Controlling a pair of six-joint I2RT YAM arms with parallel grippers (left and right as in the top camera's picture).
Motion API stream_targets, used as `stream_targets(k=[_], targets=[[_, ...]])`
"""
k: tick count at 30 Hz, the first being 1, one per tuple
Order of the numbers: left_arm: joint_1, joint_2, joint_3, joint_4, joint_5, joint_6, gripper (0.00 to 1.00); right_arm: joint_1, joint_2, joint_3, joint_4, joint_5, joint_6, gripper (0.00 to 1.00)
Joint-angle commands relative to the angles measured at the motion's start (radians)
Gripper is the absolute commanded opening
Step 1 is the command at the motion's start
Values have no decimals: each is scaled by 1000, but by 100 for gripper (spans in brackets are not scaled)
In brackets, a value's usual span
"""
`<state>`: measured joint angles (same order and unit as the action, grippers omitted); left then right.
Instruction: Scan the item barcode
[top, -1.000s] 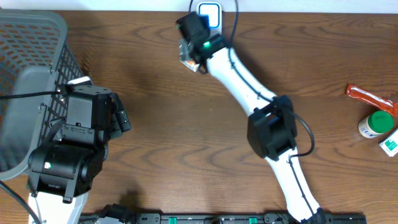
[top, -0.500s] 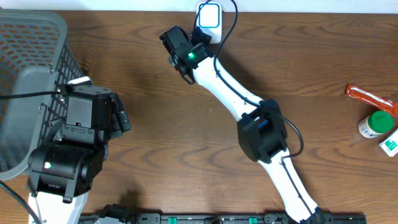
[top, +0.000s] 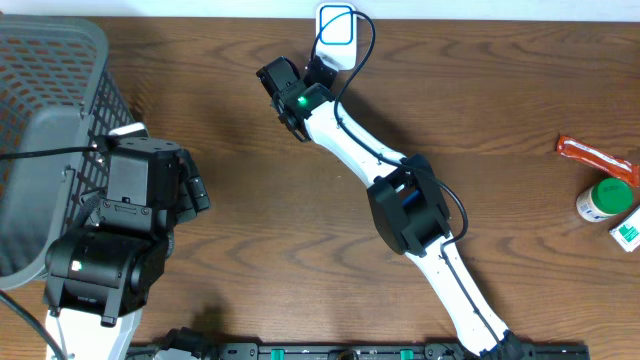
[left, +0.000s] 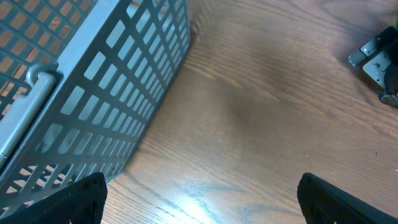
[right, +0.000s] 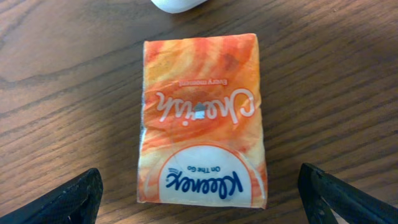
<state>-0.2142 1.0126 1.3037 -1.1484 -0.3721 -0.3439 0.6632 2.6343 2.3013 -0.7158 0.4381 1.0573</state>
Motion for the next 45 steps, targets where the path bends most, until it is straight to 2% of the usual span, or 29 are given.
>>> stream_targets(k=[1,5,7,20,23,30,34,38,42,45], targets=[[-1,0,9,-3,-3,-10,98,6,19,-1,7,15,-9,96],[-1,0,9,-3,-3,-10,98,6,19,-1,-3,11,-34,96],[0,0,9,-3,-3,-10,98,7,19,-1,-36,5,-33,93],[0,0,9,-3,-3,-10,98,-33,31,-1,32,43,-93,53],[-1,0,9,-3,-3,-10,98,-48,46,-1,32,42,-93,38],[-1,0,9,-3,-3,-10,98,-55,51,0,-5,39,-141,24],[0,0,9,-3,-3,-10,98,-48,24,2,-116,38,-165,17],[0,0,9,-3,-3,-10,98,-44,-33,2,-330,-24,-127,9],[0,0,9,-3,-3,-10,98,-41,-89,2,-579,-111,-12,9],[-1,0,9,-3,-3,-10,98,-36,-111,2,-694,-234,5,10]])
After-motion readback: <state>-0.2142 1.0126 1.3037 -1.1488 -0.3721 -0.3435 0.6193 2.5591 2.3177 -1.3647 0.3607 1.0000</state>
